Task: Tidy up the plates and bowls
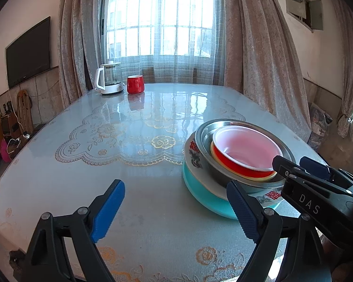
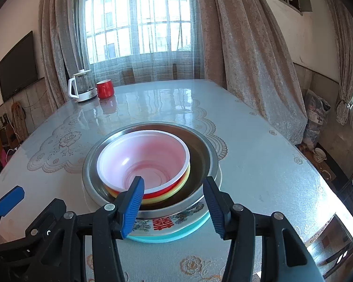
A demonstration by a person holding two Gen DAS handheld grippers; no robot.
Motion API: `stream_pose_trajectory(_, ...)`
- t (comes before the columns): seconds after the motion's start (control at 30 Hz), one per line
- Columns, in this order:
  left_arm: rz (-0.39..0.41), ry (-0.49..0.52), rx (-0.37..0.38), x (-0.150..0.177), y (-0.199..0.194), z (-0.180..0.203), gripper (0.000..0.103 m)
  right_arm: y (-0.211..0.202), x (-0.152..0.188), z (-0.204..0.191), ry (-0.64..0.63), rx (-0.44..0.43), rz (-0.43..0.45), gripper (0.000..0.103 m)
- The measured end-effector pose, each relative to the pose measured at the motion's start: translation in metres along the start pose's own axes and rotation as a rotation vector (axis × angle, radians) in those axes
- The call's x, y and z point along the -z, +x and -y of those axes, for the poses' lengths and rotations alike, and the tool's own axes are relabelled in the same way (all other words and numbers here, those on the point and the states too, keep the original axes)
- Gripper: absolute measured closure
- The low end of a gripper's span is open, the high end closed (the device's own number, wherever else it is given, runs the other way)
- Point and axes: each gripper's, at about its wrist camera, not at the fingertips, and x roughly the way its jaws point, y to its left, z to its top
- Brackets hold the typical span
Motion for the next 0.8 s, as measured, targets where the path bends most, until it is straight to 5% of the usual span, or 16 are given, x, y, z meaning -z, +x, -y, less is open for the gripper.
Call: stream_pose_trajectory(0.8,0.0,0.003,-0.013,-0.0049,0.0028,-0.0014,0.011,0.0087,-0.0018,0.0011,0.013,-0.011,-0.015,0.049)
